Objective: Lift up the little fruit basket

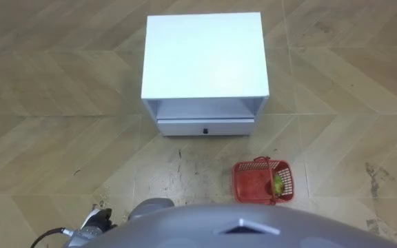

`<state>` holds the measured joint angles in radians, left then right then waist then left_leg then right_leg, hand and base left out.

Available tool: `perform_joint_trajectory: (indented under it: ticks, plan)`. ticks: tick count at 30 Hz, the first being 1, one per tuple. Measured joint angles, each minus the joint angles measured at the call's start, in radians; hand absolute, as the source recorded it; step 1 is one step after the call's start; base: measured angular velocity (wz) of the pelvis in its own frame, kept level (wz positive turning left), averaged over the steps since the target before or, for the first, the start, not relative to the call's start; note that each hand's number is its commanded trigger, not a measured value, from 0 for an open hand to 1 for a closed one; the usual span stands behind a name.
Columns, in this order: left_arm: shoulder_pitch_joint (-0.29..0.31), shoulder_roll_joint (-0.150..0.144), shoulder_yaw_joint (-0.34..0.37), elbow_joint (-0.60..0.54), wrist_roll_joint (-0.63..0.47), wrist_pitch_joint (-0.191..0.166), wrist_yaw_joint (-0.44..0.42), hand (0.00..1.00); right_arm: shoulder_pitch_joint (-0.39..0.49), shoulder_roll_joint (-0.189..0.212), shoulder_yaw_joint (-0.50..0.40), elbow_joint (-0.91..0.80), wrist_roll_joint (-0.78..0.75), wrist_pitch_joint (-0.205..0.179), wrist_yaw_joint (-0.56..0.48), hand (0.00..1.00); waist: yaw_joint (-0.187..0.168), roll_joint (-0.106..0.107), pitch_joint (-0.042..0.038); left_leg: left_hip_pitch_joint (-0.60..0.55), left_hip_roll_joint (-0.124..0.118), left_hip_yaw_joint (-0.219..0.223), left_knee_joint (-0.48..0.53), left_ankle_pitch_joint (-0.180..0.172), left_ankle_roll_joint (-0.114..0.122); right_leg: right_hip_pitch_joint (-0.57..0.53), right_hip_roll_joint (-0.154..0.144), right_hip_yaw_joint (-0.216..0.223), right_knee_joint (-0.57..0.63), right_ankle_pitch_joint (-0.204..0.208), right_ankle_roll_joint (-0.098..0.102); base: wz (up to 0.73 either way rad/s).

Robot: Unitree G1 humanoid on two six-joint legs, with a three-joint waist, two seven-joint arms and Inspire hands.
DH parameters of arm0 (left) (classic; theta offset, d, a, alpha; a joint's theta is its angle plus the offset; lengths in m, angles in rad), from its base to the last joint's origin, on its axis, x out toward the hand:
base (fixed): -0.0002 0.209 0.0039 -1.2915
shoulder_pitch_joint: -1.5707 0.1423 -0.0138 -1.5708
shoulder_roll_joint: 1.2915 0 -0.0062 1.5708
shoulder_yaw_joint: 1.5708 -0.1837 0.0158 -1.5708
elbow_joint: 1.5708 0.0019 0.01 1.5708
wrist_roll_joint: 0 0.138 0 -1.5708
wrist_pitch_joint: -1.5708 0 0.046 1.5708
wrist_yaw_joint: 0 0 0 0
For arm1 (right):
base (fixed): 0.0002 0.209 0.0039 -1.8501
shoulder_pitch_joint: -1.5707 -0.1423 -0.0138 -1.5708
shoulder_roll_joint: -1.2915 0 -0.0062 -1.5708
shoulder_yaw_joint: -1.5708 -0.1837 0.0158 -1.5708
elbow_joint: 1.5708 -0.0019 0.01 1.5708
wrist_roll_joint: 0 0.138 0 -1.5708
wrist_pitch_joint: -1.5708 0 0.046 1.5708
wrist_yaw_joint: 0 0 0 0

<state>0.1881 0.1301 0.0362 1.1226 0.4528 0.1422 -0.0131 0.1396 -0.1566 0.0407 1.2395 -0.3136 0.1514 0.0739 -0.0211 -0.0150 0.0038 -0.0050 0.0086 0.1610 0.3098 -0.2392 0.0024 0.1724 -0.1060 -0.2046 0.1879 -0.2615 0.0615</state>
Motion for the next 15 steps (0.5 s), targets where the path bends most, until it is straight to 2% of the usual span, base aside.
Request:
perform_joint_trajectory:
  ticks: [15]
  plan:
    - [-0.001, 0.0, 0.001, 0.001, -0.008, -0.017, 0.013, 0.0, -0.004, -0.001, -0.023, 0.004, -0.003, -0.021, -0.052, 0.0, -0.001, -0.008, 0.0007, 0.001, 0.001, 0.0, 0.008, 0.0, 0.0, 0.003, 0.0, 0.007, 0.001, 0.0, 0.0, 0.0]
